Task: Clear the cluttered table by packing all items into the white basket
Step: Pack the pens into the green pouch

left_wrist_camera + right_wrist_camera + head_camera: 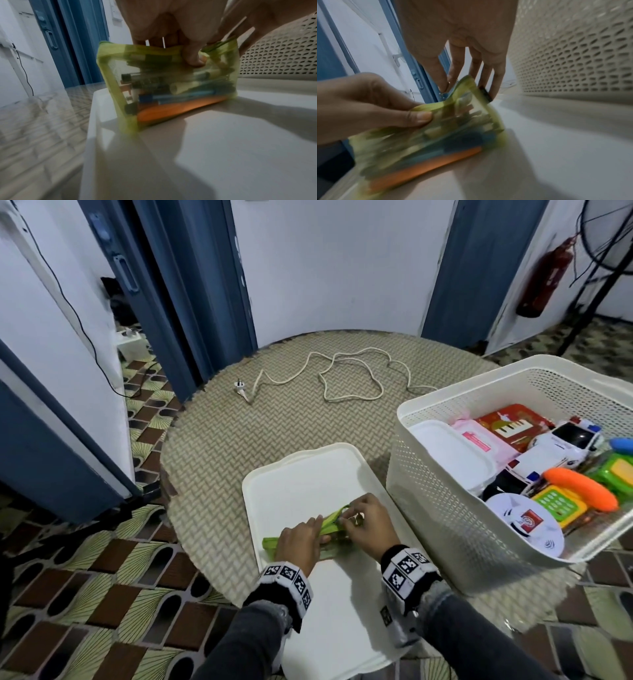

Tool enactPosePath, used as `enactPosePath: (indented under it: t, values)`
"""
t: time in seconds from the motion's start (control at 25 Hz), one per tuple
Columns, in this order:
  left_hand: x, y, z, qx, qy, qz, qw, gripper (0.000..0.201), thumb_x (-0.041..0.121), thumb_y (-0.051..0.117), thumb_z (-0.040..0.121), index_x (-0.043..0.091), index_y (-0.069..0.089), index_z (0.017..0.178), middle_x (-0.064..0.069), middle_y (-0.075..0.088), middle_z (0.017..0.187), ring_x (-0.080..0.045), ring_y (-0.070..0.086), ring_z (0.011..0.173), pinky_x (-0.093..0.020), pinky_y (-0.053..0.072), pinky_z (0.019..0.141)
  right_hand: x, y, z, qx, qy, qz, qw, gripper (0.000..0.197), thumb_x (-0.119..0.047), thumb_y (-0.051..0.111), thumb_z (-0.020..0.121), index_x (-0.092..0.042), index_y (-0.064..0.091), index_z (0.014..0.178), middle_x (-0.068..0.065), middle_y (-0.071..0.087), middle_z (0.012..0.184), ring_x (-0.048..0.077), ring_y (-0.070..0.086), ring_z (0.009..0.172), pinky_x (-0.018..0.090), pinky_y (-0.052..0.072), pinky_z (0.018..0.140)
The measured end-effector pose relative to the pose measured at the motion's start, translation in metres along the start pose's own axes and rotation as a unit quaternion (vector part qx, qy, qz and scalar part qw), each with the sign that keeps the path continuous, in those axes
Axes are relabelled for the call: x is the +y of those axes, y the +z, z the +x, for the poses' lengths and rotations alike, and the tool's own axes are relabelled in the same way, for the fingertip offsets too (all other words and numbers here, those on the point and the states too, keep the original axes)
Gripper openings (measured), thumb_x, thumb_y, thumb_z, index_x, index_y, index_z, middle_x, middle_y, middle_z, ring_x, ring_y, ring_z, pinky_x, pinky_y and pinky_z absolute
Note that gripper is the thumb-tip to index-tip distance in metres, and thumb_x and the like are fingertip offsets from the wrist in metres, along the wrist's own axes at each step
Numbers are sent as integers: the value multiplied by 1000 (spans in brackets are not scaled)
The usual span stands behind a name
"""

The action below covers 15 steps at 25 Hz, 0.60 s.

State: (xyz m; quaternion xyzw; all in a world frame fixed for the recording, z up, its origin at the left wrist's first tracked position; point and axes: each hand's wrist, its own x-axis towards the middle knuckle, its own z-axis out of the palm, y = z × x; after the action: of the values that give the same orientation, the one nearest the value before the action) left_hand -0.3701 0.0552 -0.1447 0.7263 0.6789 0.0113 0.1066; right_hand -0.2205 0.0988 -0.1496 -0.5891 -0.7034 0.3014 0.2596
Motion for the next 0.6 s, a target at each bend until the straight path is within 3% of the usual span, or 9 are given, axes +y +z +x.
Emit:
enactPosePath:
  t: [0.12, 0.2, 0.28, 0.36, 0.48, 0.56, 0.6]
  values:
    - [-3, 10, -2, 46, 26, -10, 999, 44, 22, 45, 98, 13, 41, 141, -6, 55, 133, -26, 59, 108, -35, 46, 84, -4, 5, -4, 8, 11, -8, 1000, 7, -12, 70, 80, -7, 73, 83, 5, 56, 108, 16, 52, 104, 17, 36, 86]
    - [-3, 13, -5, 105, 53, -30, 993, 43, 18, 76, 77, 10, 64, 118, -5, 71, 103, -22, 68, 75, -29, 51, 59, 0, 1, -4, 23, 33, -30, 999, 5, -11, 66, 83, -7, 69, 82, 4, 57, 109, 19, 52, 107, 22, 40, 87]
    - [-2, 20, -6, 121, 69, -15, 990, 49, 17, 92, 49, 12, 74, 95, 1, 72, 74, -17, 62, 50, -21, 44, 41, 0, -2, -6, 34, 58, -48, 997, 4, -9, 63, 85, -8, 65, 81, 7, 60, 104, 23, 55, 101, 30, 43, 85]
    - [1, 24, -5, 120, 72, -23, 990, 53, 17, 94, 41, 13, 75, 90, 3, 70, 68, -17, 60, 47, -21, 43, 39, -1, 2, -9, 68, 71, -9, 995, 5, -2, 62, 84, -5, 64, 80, 13, 64, 94, 28, 59, 92, 28, 41, 80]
    - [2, 27, -4, 143, 74, -47, 986, 51, 17, 93, 44, 13, 76, 92, 2, 70, 71, -17, 62, 51, -24, 46, 42, 4, 9, -14, 101, 74, 35, 992, 6, 4, 63, 82, 0, 64, 78, 16, 66, 87, 31, 60, 87, 24, 37, 74]
    - [-2, 29, -5, 163, 78, -67, 981, 43, 18, 84, 60, 13, 73, 101, -1, 73, 82, -20, 67, 61, -30, 51, 50, 8, 7, -13, 101, 87, 60, 989, 8, -1, 66, 81, -6, 64, 76, 13, 65, 88, 29, 60, 88, 23, 39, 76]
    - [-4, 27, -4, 152, 65, -98, 981, 42, 22, 74, 73, 16, 68, 114, -3, 73, 97, -22, 70, 77, -36, 54, 64, 10, 4, -10, 88, 97, 64, 989, 11, -6, 69, 81, -11, 63, 74, 10, 63, 90, 26, 60, 90, 26, 42, 79]
